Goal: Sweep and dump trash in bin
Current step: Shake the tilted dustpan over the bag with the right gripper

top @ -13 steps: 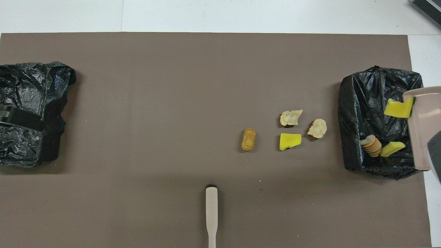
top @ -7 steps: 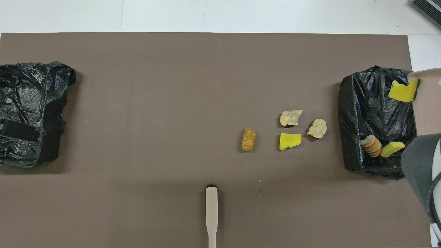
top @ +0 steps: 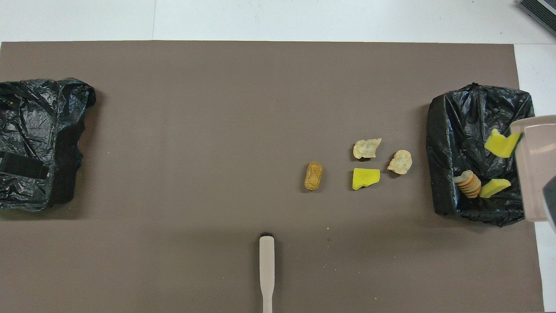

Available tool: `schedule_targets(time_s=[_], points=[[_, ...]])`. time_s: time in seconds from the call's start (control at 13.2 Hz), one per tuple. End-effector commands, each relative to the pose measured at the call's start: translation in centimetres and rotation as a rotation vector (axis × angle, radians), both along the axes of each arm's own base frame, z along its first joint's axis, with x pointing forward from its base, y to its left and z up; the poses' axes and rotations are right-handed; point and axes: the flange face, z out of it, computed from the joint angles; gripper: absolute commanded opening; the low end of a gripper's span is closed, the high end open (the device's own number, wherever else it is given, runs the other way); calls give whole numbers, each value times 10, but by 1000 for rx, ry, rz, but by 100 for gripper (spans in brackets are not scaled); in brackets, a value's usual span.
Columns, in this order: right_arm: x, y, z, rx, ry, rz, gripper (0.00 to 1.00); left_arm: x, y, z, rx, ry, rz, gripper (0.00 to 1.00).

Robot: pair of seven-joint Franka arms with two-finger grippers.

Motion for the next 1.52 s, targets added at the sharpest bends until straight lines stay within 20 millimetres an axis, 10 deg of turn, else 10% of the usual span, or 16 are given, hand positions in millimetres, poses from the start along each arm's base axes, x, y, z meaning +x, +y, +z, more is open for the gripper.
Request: schedule_targets(time_s=[0.0,0.68,1.44], points=[[-10,-17,-3,84,6,-6,0,-2,9,4,-14,-24,8,100],[-26,-59,-12,378,-110,-183,0,3,14,6,-21,-30,14,100],[-17,-27,-21,650,-262,-462,0,15,17,11,-45,-20,22,100]])
